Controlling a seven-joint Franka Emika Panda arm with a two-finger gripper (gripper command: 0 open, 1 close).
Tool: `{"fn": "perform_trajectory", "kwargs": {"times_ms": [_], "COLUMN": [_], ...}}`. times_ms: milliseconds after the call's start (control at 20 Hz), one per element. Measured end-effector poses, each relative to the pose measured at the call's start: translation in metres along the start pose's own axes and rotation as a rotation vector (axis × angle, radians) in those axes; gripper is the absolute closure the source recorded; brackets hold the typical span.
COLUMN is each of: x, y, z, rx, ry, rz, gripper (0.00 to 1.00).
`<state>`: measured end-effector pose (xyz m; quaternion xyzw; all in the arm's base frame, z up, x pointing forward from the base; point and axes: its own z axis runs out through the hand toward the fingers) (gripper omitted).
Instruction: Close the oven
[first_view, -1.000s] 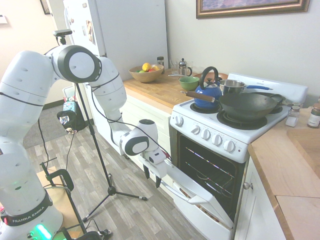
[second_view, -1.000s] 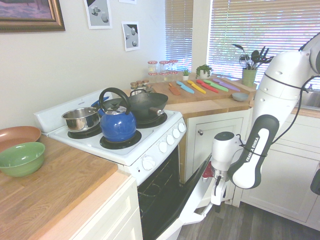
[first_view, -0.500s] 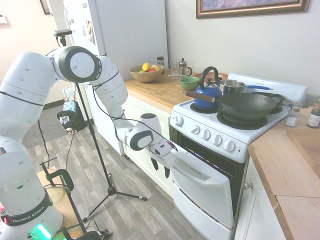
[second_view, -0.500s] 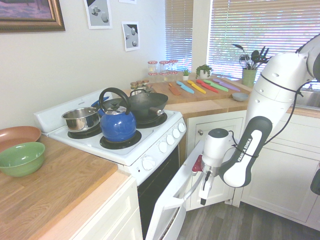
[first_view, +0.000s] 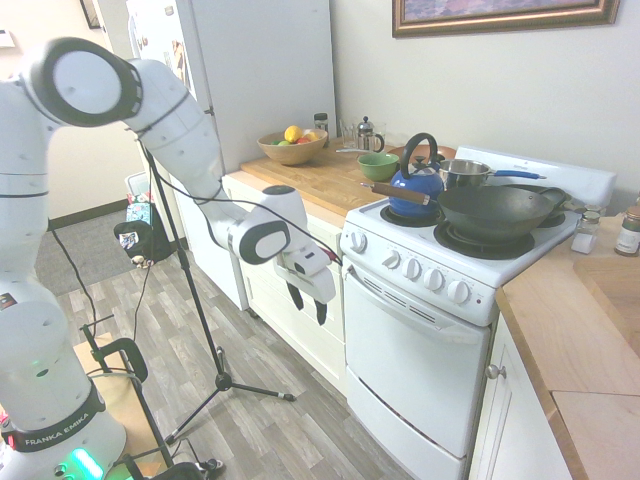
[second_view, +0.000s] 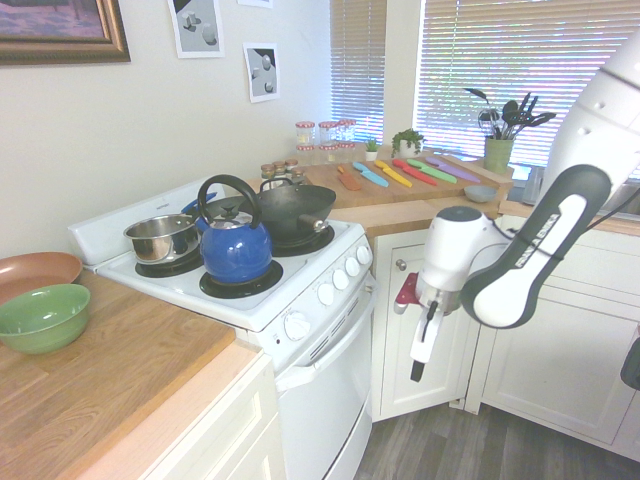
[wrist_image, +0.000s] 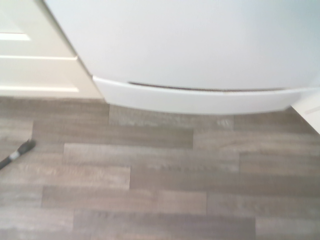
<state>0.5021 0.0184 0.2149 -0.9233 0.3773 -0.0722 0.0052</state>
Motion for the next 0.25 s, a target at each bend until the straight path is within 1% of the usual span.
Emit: {"fn": "perform_trajectory", "kwargs": {"times_ms": [250], "x": [-0.032], "y": [0.023], "z": [-0.065], "rx": [-0.046], "ry": [-0.051], "rz": [0.028], "gripper": [0.00]}}
